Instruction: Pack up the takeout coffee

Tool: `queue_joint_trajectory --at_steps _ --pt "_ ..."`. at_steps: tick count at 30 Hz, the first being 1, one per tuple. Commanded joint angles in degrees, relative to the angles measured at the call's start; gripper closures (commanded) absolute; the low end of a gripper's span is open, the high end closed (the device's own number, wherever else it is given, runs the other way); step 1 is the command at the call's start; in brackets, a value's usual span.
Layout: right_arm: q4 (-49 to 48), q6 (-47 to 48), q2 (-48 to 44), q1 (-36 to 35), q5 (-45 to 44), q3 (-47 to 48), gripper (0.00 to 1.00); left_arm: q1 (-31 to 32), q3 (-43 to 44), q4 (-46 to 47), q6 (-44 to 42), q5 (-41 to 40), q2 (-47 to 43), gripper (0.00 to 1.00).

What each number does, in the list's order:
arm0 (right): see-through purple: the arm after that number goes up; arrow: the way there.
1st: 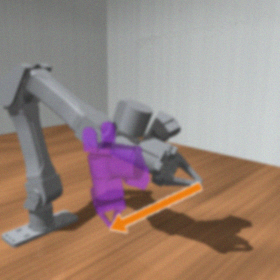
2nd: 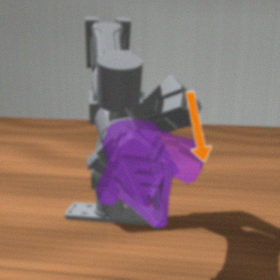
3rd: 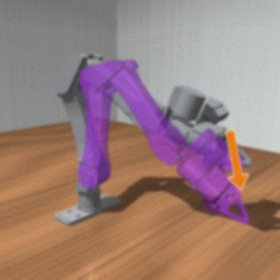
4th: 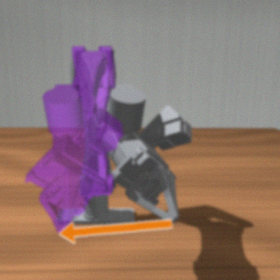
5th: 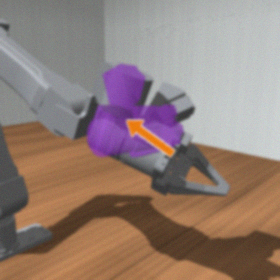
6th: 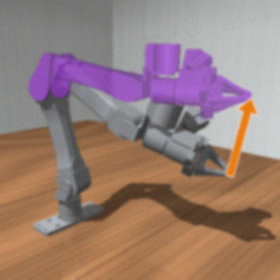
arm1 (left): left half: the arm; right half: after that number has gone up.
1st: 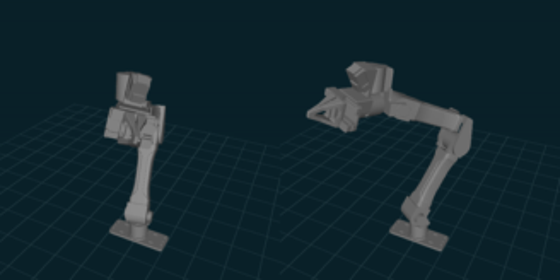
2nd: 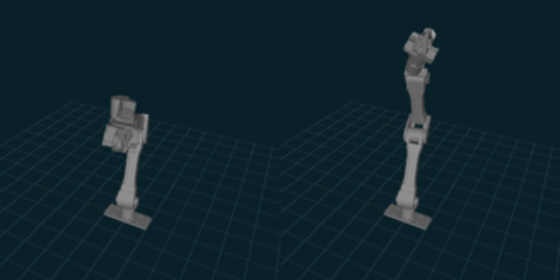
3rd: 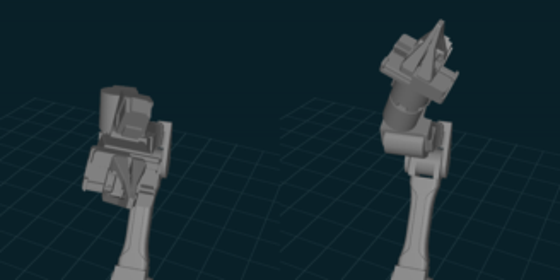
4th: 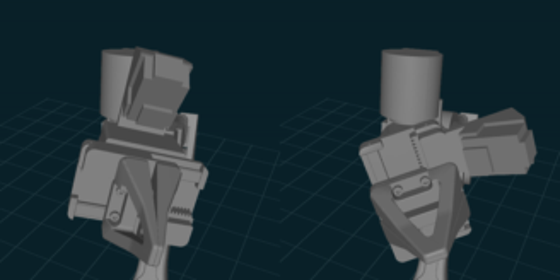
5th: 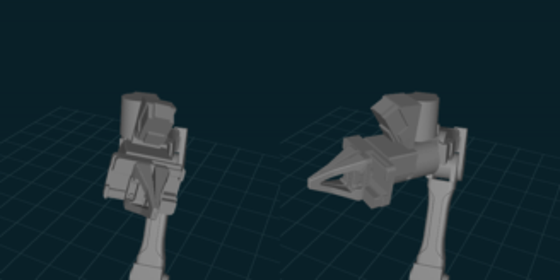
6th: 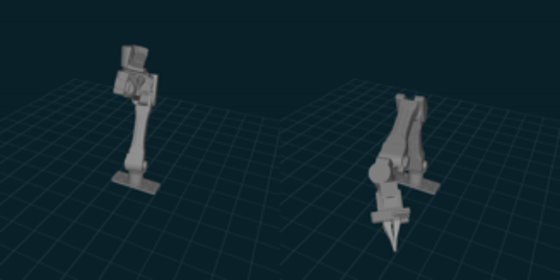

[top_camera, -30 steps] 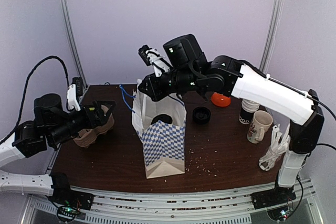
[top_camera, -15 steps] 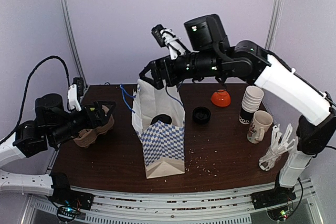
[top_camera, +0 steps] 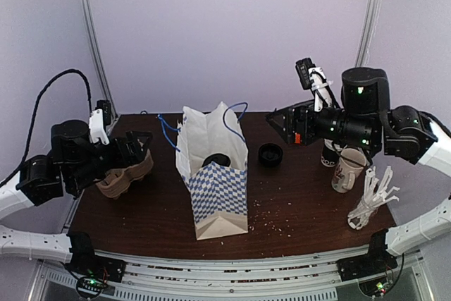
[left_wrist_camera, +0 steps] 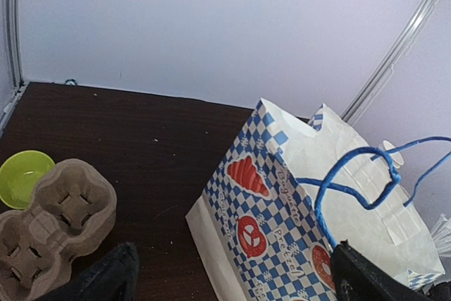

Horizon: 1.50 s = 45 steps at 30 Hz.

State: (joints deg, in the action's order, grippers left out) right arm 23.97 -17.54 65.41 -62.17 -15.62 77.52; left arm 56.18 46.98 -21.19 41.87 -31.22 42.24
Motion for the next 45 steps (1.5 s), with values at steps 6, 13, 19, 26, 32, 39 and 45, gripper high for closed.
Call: queue_joint_trajectory --at_steps 6,13,19,26,32,39,45 --pt "-3.93 -7.91 -4.72 14.21 -6.48 -13.89 0.13 -11.69 8.87 -3.29 -7.47 0.13 2.89 0.02" --pt "-6.74 -11.76 -4.13 26.97 -3.75 -20.23 0.07 -36.27 10.92 1.14 -11.98 24.67 10.89 0.01" --pt "-9.99 -12.44 -6.84 28.16 -22.3 -26.92 0.0 -37.22 5.75 7.56 -20.6 21.66 9.56 0.01" --pt "-25.84 -10.97 -19.86 28.07 -29.15 -43.34 0.0 -37.18 -6.09 10.95 -19.49 16.71 3.72 0.02" --pt "-21.01 -11.36 -15.68 28.07 -24.56 -38.24 0.0 -36.87 -9.4 13.46 -20.73 18.79 0.74 0.02" --pt "-20.63 -10.41 -11.45 28.16 -27.65 -38.64 0.0 -36.87 -10.34 13.9 -20.58 14.13 -1.47 0.02" --pt "-23.73 -8.3 -12.44 28.16 -31.09 -41.86 0.02 -36.85 -9.2 15.7 -20.31 11.52 2.38 0.02"
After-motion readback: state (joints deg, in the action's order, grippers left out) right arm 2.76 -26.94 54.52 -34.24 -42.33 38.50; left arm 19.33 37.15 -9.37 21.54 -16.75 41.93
